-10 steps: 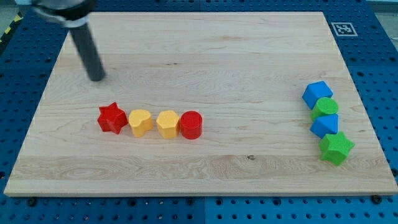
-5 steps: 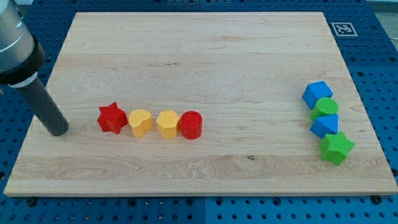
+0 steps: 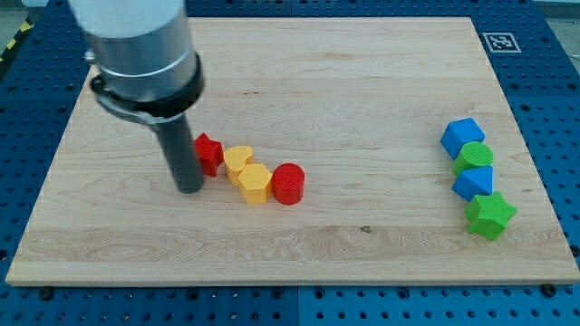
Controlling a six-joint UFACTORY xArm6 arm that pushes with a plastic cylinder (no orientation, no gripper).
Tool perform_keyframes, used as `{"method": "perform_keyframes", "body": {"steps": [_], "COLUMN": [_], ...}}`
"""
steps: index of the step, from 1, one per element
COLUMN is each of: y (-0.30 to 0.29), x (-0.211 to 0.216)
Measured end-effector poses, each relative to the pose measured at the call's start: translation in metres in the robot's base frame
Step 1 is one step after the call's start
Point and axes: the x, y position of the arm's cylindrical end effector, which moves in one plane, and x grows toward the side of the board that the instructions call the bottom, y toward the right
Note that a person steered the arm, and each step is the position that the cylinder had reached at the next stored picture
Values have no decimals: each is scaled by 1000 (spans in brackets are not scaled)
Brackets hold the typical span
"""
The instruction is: Move the red star above the blue cube
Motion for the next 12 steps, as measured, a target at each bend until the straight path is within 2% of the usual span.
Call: {"method": "perform_keyframes", "body": {"steps": [2, 5, 7, 10, 12], "y": [-33, 97, 137, 119, 72], "x": [-21, -30, -56, -109, -126]}}
